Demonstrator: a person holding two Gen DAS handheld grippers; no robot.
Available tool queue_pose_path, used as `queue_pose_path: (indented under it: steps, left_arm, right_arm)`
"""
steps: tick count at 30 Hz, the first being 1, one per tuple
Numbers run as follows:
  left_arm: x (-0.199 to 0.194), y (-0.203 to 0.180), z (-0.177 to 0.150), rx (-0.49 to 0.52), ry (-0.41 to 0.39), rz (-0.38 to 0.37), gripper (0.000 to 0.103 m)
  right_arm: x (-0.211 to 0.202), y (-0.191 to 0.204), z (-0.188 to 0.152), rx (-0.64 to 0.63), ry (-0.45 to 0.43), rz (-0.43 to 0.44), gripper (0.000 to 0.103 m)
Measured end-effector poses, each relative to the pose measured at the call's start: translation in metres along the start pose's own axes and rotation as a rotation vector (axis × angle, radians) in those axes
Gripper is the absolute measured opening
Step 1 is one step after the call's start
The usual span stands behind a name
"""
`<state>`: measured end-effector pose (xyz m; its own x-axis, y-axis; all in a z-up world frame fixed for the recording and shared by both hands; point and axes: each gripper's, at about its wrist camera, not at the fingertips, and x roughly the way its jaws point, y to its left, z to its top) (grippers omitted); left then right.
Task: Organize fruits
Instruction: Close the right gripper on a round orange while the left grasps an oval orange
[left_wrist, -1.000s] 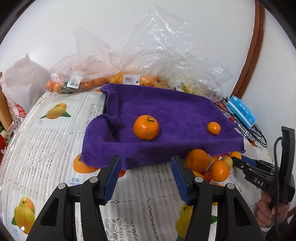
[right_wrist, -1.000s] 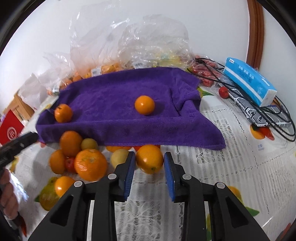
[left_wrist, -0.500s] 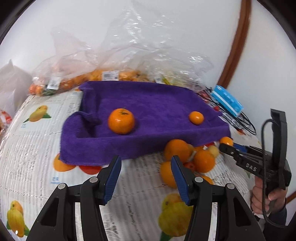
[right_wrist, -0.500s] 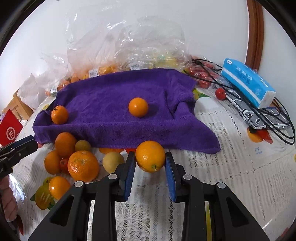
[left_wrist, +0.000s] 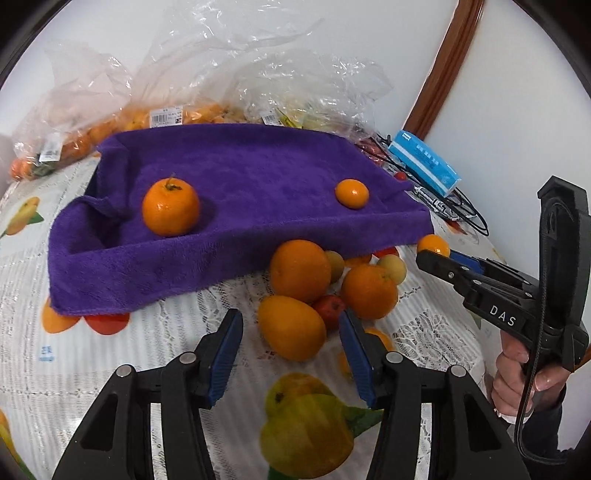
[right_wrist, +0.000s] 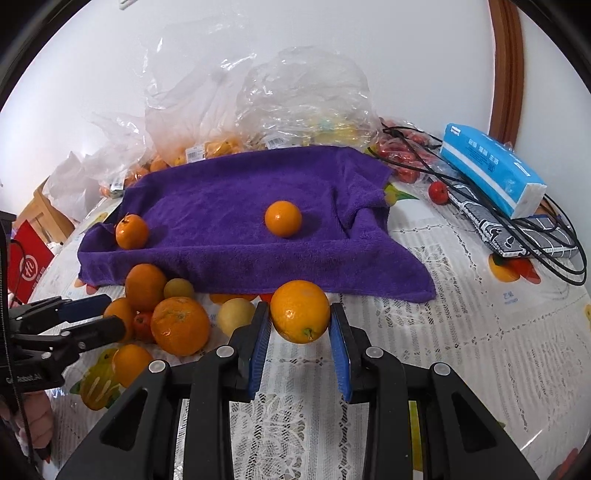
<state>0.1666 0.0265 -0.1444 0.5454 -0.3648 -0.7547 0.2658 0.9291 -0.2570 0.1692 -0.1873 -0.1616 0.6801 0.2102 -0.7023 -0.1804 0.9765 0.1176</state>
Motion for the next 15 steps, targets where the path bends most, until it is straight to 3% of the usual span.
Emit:
queue_pose_path:
  steps: [2, 7, 15]
  left_arm:
    - [0.0027, 0.0018, -0.0010, -0.009, 0.022, -0.005, 0.037]
    - [-0.0016, 0.0083, 0.0011, -0.036, 0.005, 0.008, 0.036]
    - [0.0082, -0.0008, 0.0001, 0.032, 0.020, 0.130, 0.033]
  right_arm:
    - [-0.0010, 0.0010, -0.0004, -0.004, -0.007, -0.003, 0.032]
    - [-0.0018, 0.0010, 0.0002, -0.005, -0.011, -0.017, 0.032]
    - [-0.0005, 0.0010, 0.0001, -0.001, -0.001, -0.017, 0.032]
